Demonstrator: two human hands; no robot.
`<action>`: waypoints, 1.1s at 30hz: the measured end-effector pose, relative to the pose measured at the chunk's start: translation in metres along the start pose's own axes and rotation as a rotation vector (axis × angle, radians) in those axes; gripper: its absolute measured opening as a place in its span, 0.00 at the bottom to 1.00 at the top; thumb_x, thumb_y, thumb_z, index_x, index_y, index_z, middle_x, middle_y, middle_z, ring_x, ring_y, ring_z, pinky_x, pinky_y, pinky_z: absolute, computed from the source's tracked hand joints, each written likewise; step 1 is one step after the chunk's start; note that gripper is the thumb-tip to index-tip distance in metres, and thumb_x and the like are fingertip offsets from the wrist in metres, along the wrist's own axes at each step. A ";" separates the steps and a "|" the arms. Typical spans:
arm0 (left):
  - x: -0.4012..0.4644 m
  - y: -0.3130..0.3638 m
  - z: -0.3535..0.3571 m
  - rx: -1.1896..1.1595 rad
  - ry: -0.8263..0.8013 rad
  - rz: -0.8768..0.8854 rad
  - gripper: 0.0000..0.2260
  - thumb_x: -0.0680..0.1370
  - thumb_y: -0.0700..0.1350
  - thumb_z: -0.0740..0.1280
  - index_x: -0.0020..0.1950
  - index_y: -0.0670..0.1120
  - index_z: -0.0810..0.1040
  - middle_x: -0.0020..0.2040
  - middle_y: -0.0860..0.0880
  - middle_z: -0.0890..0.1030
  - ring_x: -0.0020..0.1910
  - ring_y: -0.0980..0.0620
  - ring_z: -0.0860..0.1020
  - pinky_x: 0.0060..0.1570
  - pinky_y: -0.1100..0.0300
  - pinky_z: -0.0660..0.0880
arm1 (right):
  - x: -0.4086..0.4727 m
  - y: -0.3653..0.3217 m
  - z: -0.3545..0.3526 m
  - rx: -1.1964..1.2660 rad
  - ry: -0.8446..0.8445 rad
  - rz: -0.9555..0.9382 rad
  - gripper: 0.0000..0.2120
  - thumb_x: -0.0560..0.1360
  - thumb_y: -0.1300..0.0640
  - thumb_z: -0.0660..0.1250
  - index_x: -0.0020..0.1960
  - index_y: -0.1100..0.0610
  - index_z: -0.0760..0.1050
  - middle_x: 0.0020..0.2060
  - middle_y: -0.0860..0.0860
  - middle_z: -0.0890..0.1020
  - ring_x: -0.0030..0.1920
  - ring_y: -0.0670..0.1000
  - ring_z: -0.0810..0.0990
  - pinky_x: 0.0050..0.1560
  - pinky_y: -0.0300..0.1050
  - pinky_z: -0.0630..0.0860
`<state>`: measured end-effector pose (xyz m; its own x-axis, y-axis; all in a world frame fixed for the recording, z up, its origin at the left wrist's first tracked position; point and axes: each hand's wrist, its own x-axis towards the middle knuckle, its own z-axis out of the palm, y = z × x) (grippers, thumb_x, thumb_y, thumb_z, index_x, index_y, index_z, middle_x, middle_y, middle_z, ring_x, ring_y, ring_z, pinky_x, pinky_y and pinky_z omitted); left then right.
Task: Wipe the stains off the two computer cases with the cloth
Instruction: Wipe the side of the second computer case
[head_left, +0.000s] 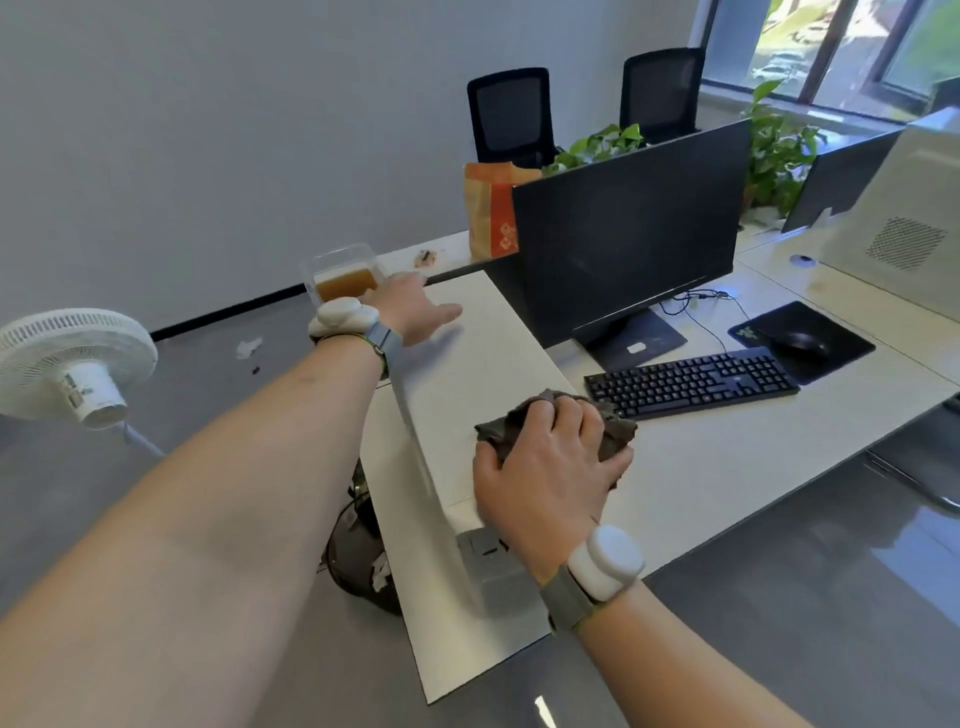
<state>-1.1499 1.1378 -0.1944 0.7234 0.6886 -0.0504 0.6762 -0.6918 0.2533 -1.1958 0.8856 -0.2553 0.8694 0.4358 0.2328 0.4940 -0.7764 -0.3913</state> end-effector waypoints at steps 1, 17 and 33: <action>0.007 -0.001 0.001 0.034 0.000 0.014 0.37 0.77 0.68 0.64 0.77 0.44 0.68 0.75 0.43 0.71 0.73 0.41 0.71 0.70 0.45 0.68 | -0.001 0.001 0.002 0.010 0.039 -0.001 0.23 0.70 0.37 0.61 0.57 0.51 0.73 0.63 0.50 0.74 0.71 0.57 0.65 0.68 0.74 0.59; 0.030 -0.007 0.029 0.188 0.071 -0.028 0.44 0.67 0.78 0.55 0.69 0.46 0.73 0.66 0.40 0.76 0.64 0.37 0.75 0.62 0.44 0.73 | 0.010 0.026 0.018 0.265 0.252 -0.187 0.10 0.69 0.48 0.65 0.44 0.49 0.83 0.54 0.46 0.83 0.67 0.51 0.77 0.72 0.68 0.61; -0.033 -0.028 0.015 0.362 -0.001 -0.303 0.45 0.68 0.80 0.43 0.70 0.54 0.75 0.70 0.38 0.73 0.67 0.33 0.72 0.62 0.39 0.66 | 0.131 0.104 -0.011 0.142 -0.115 -0.612 0.08 0.75 0.48 0.61 0.49 0.48 0.77 0.55 0.44 0.78 0.59 0.50 0.75 0.65 0.50 0.69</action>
<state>-1.1899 1.1310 -0.2146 0.4857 0.8712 -0.0716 0.8621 -0.4909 -0.1260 -1.0305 0.8573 -0.2551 0.4210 0.8337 0.3572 0.8912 -0.3068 -0.3342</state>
